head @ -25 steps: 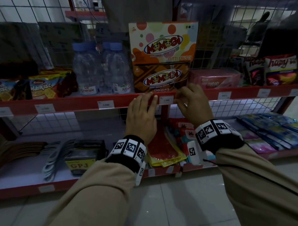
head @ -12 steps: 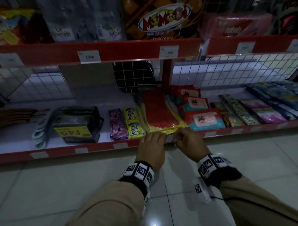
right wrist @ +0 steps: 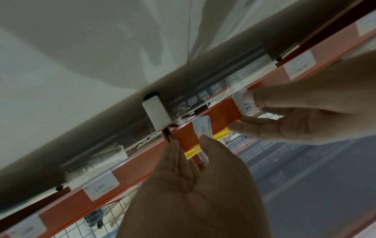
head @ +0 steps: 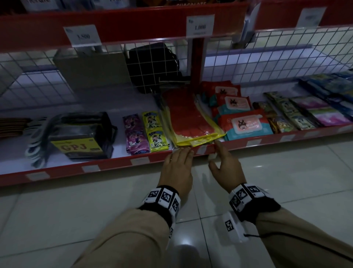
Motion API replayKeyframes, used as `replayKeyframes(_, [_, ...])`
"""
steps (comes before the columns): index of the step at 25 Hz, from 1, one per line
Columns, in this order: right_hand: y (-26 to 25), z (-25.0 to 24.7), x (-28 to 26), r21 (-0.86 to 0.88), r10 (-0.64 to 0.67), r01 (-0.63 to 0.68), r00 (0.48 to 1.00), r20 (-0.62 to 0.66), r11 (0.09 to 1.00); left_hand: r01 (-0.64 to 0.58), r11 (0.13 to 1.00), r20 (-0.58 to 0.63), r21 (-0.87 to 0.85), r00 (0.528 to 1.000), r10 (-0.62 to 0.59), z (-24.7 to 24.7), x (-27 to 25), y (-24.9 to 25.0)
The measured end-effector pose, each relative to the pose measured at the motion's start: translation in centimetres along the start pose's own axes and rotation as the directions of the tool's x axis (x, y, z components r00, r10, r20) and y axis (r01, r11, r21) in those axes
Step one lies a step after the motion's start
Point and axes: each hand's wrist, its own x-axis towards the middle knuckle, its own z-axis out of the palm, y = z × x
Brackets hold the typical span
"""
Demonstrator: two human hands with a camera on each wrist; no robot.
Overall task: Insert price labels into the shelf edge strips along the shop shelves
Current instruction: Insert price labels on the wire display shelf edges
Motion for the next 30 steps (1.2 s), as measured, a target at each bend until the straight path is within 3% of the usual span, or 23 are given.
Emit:
replayKeyframes(5, [0.5,-0.1,-0.1,0.008,-0.044,0.045,0.997,-0.064,0.999,0.028,1.0,0.006,-0.002,1.0,-0.028,0.6,0.0,0.2])
replayKeyframes(9, [0.8,-0.3,0.5,-0.214,-0.127,0.124,0.992,0.004,0.969,0.02,0.999,-0.01,0.031,1.0,-0.019,0.6,0.5,0.5])
replayKeyframes(12, [0.6,-0.4,1.0,-0.27,-0.189,0.179,0.982,-0.013,0.946,0.028,0.999,-0.034,0.044,0.999,-0.027,0.4,0.8,0.5])
replayKeyframes(18, [0.3,-0.6,2.0,-0.158,-0.146,0.139,0.989,-0.034,0.978,0.014,0.999,-0.09,0.05,0.996,-0.009,0.1,1.2,0.5])
replayKeyframes(23, [-0.8,0.3,3.2,-0.111,-0.195,0.185,0.978,-0.08,0.976,-0.002,1.0,-0.072,-0.003,0.997,0.002,-0.2,1.7,0.2])
replayKeyframes(28, [-0.6,-0.2,3.8,-0.001,-0.196,0.197,0.976,-0.092,0.98,-0.01,0.997,-0.047,-0.07,0.999,0.006,-0.5,2.3,-0.2])
replayKeyframes(30, [-0.5,-0.8,3.9,0.109,-0.136,0.147,0.985,-0.104,0.983,0.004,0.995,-0.056,-0.103,0.998,-0.01,-0.5,2.6,-0.2])
